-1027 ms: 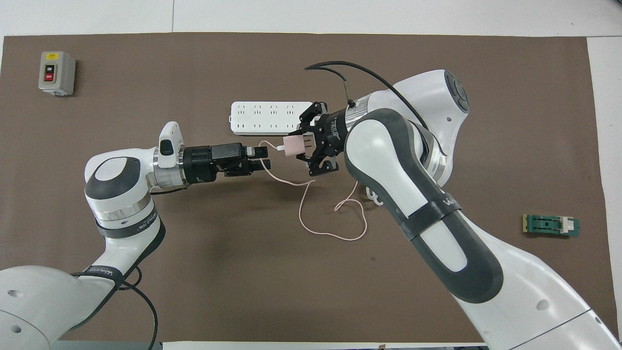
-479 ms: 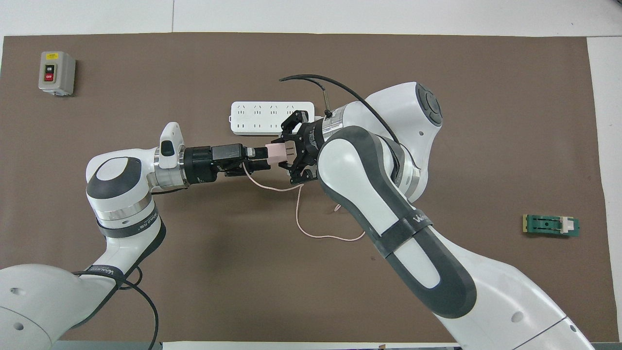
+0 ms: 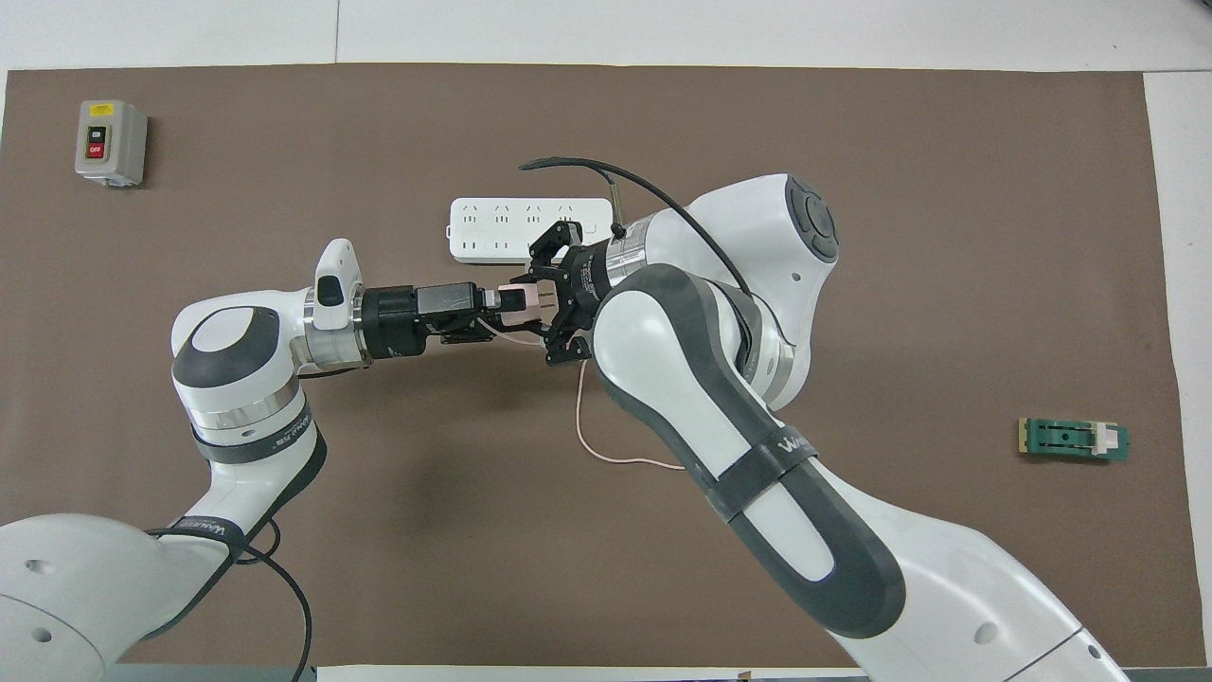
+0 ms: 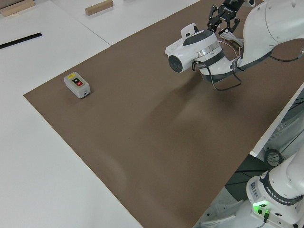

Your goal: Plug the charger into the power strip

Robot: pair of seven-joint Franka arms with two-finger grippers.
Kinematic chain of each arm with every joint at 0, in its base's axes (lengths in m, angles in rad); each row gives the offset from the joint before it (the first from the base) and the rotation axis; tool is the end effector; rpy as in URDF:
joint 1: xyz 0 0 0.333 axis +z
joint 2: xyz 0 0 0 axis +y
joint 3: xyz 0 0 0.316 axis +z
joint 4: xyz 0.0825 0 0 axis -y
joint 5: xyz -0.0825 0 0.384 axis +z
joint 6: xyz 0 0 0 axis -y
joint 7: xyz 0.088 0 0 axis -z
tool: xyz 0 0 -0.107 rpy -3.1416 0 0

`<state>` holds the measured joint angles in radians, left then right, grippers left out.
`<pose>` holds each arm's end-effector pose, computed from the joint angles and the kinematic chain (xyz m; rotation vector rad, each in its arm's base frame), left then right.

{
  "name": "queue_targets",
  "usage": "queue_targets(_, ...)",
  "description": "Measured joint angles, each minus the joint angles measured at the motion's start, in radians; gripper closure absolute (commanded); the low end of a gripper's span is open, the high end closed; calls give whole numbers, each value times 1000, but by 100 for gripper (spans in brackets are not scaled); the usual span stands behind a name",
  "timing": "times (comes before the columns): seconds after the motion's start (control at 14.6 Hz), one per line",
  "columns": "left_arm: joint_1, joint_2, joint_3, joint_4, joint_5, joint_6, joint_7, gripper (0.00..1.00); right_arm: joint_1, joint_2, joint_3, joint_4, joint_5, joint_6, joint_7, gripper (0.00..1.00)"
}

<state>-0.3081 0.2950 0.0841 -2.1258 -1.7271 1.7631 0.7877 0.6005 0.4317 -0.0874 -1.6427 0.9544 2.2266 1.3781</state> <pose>0.5329 -0.2122 0.3046 1.6358 0.0668 -0.0376 0.5871 0.3688 0.3916 -1.9045 1.6095 0.6916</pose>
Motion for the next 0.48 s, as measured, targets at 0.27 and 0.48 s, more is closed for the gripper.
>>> queue_targets(0.27,0,5,0,1,-2,0,5,0,-2,0,-1,0,3,0,0,100)
queue_targets(0.48,0,5,0,1,-2,0,6,27,-3,0,-2,1,3,0,0,100)
